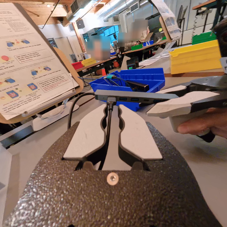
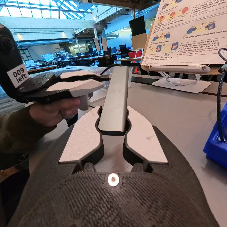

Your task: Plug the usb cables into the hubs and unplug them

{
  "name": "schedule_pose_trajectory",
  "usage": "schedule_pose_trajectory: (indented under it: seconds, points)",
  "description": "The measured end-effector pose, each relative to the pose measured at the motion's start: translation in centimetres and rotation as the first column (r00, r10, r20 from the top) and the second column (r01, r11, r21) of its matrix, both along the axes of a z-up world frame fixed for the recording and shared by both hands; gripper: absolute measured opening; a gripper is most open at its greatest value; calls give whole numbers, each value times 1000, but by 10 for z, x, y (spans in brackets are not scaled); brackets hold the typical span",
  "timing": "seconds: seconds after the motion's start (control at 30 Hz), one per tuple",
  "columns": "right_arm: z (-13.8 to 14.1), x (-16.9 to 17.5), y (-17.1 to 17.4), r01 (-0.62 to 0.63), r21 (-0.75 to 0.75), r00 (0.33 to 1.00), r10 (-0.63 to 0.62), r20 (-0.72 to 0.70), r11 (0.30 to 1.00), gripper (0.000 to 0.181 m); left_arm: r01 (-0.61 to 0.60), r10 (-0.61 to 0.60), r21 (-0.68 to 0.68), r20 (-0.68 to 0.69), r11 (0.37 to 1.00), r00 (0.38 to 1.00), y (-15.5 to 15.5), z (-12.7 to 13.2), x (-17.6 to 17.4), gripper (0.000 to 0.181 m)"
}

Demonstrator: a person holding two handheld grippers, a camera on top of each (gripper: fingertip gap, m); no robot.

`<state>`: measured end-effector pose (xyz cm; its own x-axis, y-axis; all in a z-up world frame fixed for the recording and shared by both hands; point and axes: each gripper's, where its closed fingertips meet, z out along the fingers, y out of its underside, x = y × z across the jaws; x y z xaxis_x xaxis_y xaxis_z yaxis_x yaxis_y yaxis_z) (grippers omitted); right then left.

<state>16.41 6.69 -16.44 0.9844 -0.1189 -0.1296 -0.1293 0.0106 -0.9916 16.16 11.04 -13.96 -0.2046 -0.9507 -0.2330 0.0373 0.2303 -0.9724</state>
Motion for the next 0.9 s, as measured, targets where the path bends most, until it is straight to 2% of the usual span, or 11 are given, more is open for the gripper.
schedule_pose_trajectory:
  seconds: [0.03, 0.1, 0.23, 0.27, 0.3, 0.33, 0.4, 0.47, 0.53, 0.7, 0.9]
  points:
    - [0, 0, 0, -2, 3, 1000, 2, -1, 1000, 35, -21, 21, 2, -4, 1000, 1000, 3, -1, 1, 7]
    - [-1, 0, 0, -2, -5, 1000, 2, -1, 1000, 35, -27, 27, 22, 2, 999, 1000, 3, -1, 1, 7]
    - [-4, -5, 3, -13, -16, 1000, 13, 11, 1000, 35, -57, 57, 15, 16, 998, 998, 4, 0, 2, 25]
    - [-4, -6, 4, -2, -10, 1000, 3, 19, 1000, 35, -40, 39, 31, 8, 999, 999, 0, -1, 1, 6]
    - [-4, -7, 5, -6, -11, 1000, 7, 19, 1000, 35, -25, 24, 40, 5, 999, 1000, -4, -2, 1, 0]
    - [-4, -8, 5, -3, -8, 1000, 3, 15, 1000, 35, -56, 55, 56, 13, 997, 998, -1, -1, 1, 0]
    - [0, -4, 3, 21, 13, 1000, -22, 17, 1000, 35, -44, 41, 87, 34, 995, 999, -5, 2, 0, 0]
    - [3, 3, -1, 48, 31, 999, -49, 10, 998, 35, -61, 59, 68, 34, 996, 998, -3, 4, 0, 22]
    - [5, 7, -4, 48, 45, 999, -47, -6, 998, 34, -81, 81, 41, 23, 996, 996, 1, 4, 1, 29]
    - [7, -1, -1, 17, 53, 1000, -18, 19, 998, 34, -73, 73, 18, -7, 997, 997, 1, 0, 2, 15]
    - [3, -4, 1, 9, 31, 999, -11, 53, 999, 35, -102, 102, 62, -12, 993, 995, 4, -1, 1, 14]
